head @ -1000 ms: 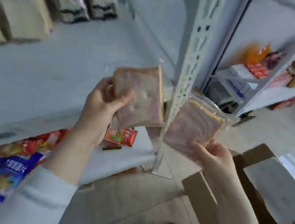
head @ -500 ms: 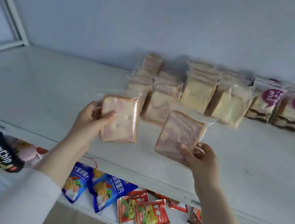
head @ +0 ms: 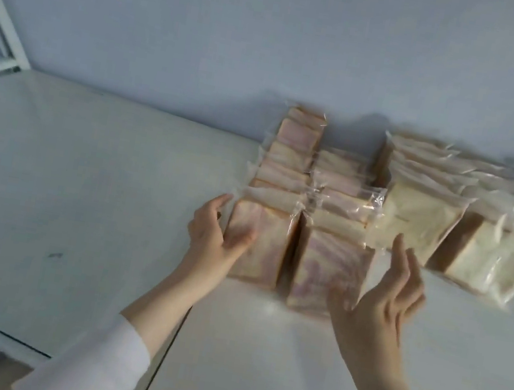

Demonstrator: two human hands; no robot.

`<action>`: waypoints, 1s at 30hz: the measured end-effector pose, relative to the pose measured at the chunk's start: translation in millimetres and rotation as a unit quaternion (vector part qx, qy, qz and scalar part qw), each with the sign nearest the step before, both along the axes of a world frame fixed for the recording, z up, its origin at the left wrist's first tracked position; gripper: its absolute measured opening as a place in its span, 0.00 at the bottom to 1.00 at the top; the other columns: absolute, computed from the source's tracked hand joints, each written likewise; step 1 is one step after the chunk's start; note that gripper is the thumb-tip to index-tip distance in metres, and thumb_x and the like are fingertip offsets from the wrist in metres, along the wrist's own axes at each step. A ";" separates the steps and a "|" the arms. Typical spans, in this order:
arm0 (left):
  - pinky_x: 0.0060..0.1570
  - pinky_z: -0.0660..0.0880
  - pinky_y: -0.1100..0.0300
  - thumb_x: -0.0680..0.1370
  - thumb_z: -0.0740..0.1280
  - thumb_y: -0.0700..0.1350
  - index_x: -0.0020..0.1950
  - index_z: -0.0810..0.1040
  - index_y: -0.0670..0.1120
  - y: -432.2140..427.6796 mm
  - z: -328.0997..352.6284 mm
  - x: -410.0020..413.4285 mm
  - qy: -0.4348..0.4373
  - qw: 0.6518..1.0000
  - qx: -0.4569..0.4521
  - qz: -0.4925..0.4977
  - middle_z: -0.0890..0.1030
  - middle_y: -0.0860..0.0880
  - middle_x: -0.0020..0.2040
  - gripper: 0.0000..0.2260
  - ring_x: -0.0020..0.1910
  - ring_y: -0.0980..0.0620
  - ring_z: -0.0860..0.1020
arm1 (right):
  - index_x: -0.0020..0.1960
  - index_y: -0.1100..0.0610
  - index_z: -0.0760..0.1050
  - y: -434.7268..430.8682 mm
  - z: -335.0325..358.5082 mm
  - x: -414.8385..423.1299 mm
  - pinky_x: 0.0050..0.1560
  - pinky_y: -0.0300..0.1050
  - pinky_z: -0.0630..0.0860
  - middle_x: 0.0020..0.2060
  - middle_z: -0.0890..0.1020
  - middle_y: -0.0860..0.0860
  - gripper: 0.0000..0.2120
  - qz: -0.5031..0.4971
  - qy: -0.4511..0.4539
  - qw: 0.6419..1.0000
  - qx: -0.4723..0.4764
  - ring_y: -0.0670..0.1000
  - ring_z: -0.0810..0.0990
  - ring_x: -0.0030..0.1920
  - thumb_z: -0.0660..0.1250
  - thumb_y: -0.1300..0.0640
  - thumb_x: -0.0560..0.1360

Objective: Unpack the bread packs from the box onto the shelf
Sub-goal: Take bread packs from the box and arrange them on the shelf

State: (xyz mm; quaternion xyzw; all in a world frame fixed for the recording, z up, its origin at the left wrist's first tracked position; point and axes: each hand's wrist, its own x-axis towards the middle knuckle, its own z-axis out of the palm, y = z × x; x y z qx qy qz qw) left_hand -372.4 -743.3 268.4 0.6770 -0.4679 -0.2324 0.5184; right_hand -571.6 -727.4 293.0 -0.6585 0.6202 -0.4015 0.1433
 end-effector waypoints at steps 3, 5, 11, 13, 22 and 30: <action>0.63 0.70 0.50 0.58 0.71 0.55 0.65 0.62 0.47 1.4 8.2 2.1 0.135 0.989 0.026 -0.055 0.67 0.43 0.65 0.39 0.62 0.48 0.70 | 0.73 0.58 0.55 -0.3 12.7 22.5 0.68 0.63 0.55 0.72 0.52 0.67 0.43 0.055 0.152 0.983 -0.081 0.64 0.50 0.72 0.75 0.60 0.65; 0.62 0.71 0.51 0.54 0.67 0.60 0.61 0.60 0.51 2.3 8.4 10.3 0.182 0.978 0.043 -0.098 0.68 0.45 0.64 0.38 0.61 0.50 0.71 | 0.73 0.55 0.55 -6.1 20.9 43.0 0.67 0.63 0.57 0.73 0.52 0.66 0.49 0.096 0.243 0.962 -0.081 0.65 0.50 0.74 0.78 0.48 0.60; 0.64 0.62 0.61 0.79 0.59 0.49 0.70 0.58 0.48 -77.9 29.6 60.5 0.188 0.973 0.025 -0.133 0.64 0.43 0.71 0.21 0.69 0.51 0.65 | 0.73 0.48 0.36 -36.6 39.7 78.3 0.73 0.54 0.41 0.74 0.38 0.58 0.60 0.189 0.406 0.894 -0.003 0.59 0.37 0.74 0.74 0.37 0.57; 0.69 0.63 0.55 0.80 0.58 0.47 0.72 0.59 0.42 -125.3 41.8 62.8 0.131 0.976 0.032 -0.170 0.65 0.42 0.72 0.22 0.70 0.48 0.65 | 0.68 0.46 0.22 -42.5 39.1 80.4 0.72 0.52 0.31 0.71 0.27 0.55 0.62 0.193 0.430 0.881 0.040 0.55 0.26 0.71 0.71 0.34 0.60; 0.51 0.74 0.54 0.73 0.71 0.47 0.49 0.72 0.48 -176.3 31.5 59.2 0.057 0.975 0.036 -0.213 0.75 0.49 0.49 0.10 0.50 0.47 0.76 | 0.74 0.50 0.50 -51.7 55.9 97.4 0.74 0.51 0.45 0.73 0.53 0.56 0.58 0.185 0.484 0.851 0.092 0.57 0.54 0.72 0.77 0.38 0.54; 0.46 0.74 0.69 0.74 0.68 0.36 0.56 0.65 0.45 -183.1 35.6 63.8 0.166 0.952 -0.087 -0.241 0.75 0.45 0.52 0.15 0.45 0.59 0.75 | 0.56 0.59 0.77 -65.7 46.6 114.3 0.58 0.60 0.73 0.56 0.78 0.62 0.50 0.067 0.423 0.904 -0.011 0.64 0.78 0.55 0.83 0.47 0.36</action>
